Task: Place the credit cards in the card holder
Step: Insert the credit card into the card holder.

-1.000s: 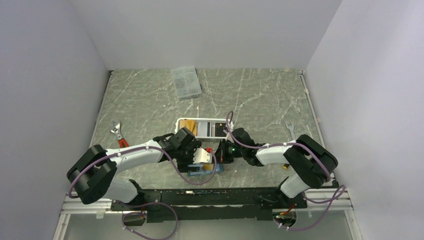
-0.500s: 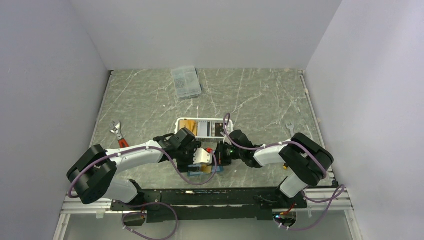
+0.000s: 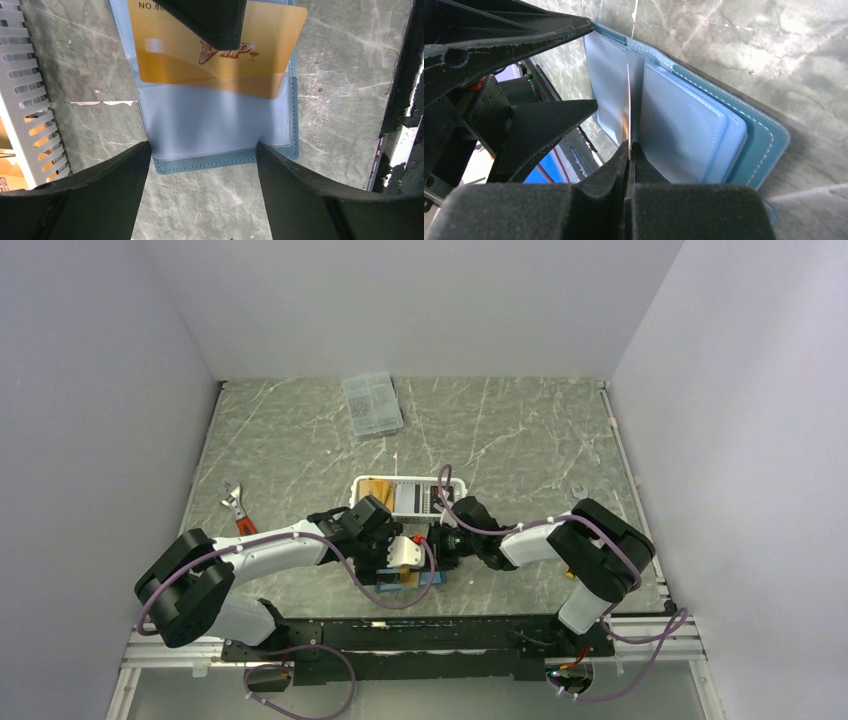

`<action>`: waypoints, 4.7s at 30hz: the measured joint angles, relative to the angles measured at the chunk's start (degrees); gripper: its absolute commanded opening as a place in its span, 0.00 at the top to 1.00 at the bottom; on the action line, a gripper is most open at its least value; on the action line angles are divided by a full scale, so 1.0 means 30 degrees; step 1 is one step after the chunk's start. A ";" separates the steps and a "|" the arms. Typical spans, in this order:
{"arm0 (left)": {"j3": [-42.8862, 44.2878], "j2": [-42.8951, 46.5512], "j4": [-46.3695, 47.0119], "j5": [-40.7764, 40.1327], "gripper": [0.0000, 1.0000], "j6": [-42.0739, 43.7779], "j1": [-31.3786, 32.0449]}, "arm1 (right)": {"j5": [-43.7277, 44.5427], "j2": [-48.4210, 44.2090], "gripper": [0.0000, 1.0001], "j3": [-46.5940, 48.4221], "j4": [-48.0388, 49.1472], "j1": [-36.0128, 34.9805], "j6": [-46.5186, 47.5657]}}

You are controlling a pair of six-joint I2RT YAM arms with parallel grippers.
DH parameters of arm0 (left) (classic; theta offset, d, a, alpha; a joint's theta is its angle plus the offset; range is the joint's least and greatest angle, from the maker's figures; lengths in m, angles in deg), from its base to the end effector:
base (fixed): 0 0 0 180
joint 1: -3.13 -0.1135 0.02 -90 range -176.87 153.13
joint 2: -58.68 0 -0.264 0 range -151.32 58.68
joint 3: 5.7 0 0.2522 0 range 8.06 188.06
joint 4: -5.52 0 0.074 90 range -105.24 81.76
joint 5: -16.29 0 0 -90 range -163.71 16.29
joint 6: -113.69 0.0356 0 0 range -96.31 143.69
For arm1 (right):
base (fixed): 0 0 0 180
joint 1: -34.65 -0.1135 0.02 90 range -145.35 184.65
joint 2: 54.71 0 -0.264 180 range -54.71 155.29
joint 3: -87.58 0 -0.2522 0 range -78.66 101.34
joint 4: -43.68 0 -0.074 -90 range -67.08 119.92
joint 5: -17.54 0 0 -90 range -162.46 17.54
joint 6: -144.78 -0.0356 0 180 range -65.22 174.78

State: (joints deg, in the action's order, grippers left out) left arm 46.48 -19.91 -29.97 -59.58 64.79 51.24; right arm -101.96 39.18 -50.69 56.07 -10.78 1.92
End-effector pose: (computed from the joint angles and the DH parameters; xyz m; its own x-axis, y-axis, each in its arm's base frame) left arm 0.1570 -0.1880 0.1644 0.0812 0.8642 -0.4965 0.9890 -0.0083 0.1474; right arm 0.1793 0.2070 0.1106 -0.9771 -0.0032 -0.2130 -0.1769 0.5693 0.8029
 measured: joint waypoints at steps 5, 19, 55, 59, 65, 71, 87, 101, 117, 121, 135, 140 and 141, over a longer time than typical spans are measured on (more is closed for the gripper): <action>0.0022 -0.0007 -0.0029 -0.0044 0.18 0.0000 0.0036 | -0.0350 0.0634 1.00 0.0750 -0.0437 -0.0022 0.0270; 0.0022 0.0000 -0.0036 -0.0102 0.18 0.0000 0.0080 | -0.0153 0.0576 1.00 0.2178 -0.3577 0.0007 0.1464; 0.0029 -0.0044 0.0270 -0.0175 0.18 0.0007 0.0124 | 0.2943 -0.0699 0.48 0.4466 -0.8932 -0.0357 0.2900; 0.0029 -0.0051 0.0277 -0.0175 0.18 0.0007 0.0124 | 0.3920 -0.1005 0.49 0.4495 -0.9304 -0.0678 0.2747; 0.0029 -0.0051 0.0277 -0.0175 0.18 0.0007 0.0124 | 0.4597 -0.1042 0.54 0.4495 -0.9347 -0.0998 0.2382; 0.0029 -0.0051 0.0277 -0.0168 0.18 0.0007 0.0124 | 0.5727 -0.0663 0.54 0.4962 -0.9289 -0.2018 0.2076; 0.0029 -0.0051 0.0284 -0.0175 0.18 0.0007 0.0124 | 0.6142 -0.0364 0.58 0.4546 -0.7410 -0.2878 0.1756; 0.0029 -0.0051 0.0277 -0.0175 0.18 0.0007 0.0124 | 0.5064 -0.1362 0.94 0.2259 -0.5559 -0.2164 0.1545; 0.0102 -0.0146 0.0219 -0.0168 0.18 0.0007 0.0124 | 0.4371 -0.0335 1.00 0.3257 -0.5683 -0.2426 0.2069; 0.0102 -0.0146 0.0211 -0.0168 0.18 0.0007 0.0124 | 0.4167 -0.0058 0.93 0.3330 -0.5625 -0.2419 0.2084; 0.0138 -0.0146 0.0168 -0.0175 0.17 0.0007 0.0117 | 0.3643 -0.1741 1.00 0.1668 -0.5297 -0.1333 0.1479; 0.0262 -0.0262 0.0044 -0.0182 0.18 0.0007 0.0117 | 0.3351 -0.0882 1.00 0.1894 -0.4867 -0.1501 0.1406; 0.0270 -0.0270 0.0036 -0.0182 0.18 0.0007 0.0117 | 0.3337 -0.0729 1.00 0.2069 -0.4889 -0.1581 0.1413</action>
State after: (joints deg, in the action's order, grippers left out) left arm 47.28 -20.71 -29.86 -60.13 64.81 51.59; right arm -91.95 36.99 -44.48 41.40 -15.52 6.16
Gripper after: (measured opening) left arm 0.824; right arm 0.007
